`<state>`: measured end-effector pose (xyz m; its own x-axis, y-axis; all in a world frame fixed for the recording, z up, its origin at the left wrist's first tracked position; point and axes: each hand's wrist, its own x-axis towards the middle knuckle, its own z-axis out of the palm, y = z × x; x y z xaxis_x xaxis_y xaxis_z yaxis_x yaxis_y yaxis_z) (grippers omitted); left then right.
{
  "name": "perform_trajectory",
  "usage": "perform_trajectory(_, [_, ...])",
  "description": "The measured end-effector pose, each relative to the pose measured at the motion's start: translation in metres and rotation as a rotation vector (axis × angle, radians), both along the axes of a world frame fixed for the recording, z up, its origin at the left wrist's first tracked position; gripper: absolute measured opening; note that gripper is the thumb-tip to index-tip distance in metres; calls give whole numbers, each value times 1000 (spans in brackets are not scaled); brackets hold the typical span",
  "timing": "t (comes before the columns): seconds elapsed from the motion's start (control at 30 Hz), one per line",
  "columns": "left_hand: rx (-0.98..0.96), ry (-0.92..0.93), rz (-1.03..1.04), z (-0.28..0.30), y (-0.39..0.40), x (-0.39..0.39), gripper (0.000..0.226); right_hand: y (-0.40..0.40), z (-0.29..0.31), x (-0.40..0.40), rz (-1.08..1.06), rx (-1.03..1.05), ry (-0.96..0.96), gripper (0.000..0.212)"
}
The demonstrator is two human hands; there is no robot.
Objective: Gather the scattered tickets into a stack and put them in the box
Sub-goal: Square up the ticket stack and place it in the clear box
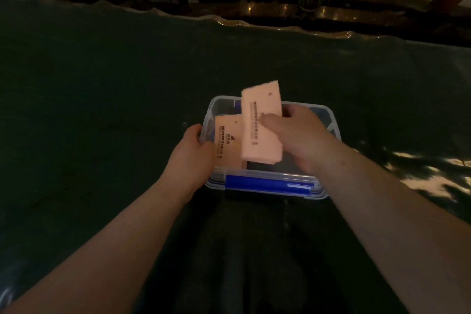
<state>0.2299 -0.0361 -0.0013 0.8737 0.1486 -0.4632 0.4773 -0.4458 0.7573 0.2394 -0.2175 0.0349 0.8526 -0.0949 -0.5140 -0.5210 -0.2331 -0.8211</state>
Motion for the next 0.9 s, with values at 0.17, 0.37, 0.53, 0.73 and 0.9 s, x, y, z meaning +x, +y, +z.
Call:
perform_trajectory(0.17, [29, 0, -19, 0, -4, 2, 49, -6, -17, 0, 41, -345, 176, 24])
perform_trajectory(0.37, [75, -29, -41, -3, -7, 3, 49, -2, -33, 14, -131, -228, 246, 12])
perform_trajectory(0.53, [72, -40, -41, -5, -6, 3, 48, 11, -42, 22, -25, -393, 234, 15])
perform_trajectory(0.73, [58, -46, -37, -4, -6, 4, 44, 20, -46, 24, 40, -324, 210, 20])
perform_trajectory(0.9, [105, -38, -56, -4, -8, 2, 54, 7, -34, 18, -76, -160, 245, 11])
